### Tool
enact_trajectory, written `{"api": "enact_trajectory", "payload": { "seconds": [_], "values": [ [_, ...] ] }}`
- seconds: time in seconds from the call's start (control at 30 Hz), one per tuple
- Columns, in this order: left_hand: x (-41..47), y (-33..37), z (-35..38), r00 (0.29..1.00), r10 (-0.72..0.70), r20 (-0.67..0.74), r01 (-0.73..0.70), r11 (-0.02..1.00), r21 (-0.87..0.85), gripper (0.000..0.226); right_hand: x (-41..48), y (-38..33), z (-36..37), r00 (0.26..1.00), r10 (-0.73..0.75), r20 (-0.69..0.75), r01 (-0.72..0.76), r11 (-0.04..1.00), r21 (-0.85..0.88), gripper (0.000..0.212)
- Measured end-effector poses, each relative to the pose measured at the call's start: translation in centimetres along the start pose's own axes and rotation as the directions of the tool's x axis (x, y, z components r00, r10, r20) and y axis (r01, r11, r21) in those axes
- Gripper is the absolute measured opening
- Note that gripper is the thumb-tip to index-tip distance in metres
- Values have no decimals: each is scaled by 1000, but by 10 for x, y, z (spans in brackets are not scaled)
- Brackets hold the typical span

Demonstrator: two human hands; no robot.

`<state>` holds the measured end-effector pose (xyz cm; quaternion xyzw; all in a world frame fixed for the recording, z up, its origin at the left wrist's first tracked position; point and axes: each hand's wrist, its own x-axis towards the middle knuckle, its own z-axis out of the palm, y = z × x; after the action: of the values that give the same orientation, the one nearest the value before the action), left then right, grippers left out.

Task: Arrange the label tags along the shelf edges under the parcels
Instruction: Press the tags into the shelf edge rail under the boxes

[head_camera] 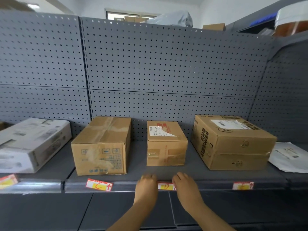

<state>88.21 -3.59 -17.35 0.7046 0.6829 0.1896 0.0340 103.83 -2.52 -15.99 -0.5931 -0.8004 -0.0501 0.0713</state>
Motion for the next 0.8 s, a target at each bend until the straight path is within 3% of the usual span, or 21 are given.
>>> {"api": "enact_trajectory", "payload": {
  "seconds": [0.2, 0.47, 0.67, 0.8],
  "values": [
    [-6, -7, 13, 973, 229, 40, -232, 968, 96, 35, 7, 2, 1, 995, -88, 42, 92, 991, -102, 41],
    [-7, -7, 12, 970, 238, 49, -243, 957, 157, 47, 6, 4, 0, 996, -72, 47, 75, 996, -57, 38],
    [-9, -5, 15, 967, 249, 50, -252, 964, 88, 55, -8, 3, 10, 991, -131, -3, 131, 991, 20, 42],
    [-12, -3, 15, 968, 240, 69, -246, 965, 89, 58, -12, -2, 18, 995, -91, -32, 93, 992, 84, 47]
  ]
}}
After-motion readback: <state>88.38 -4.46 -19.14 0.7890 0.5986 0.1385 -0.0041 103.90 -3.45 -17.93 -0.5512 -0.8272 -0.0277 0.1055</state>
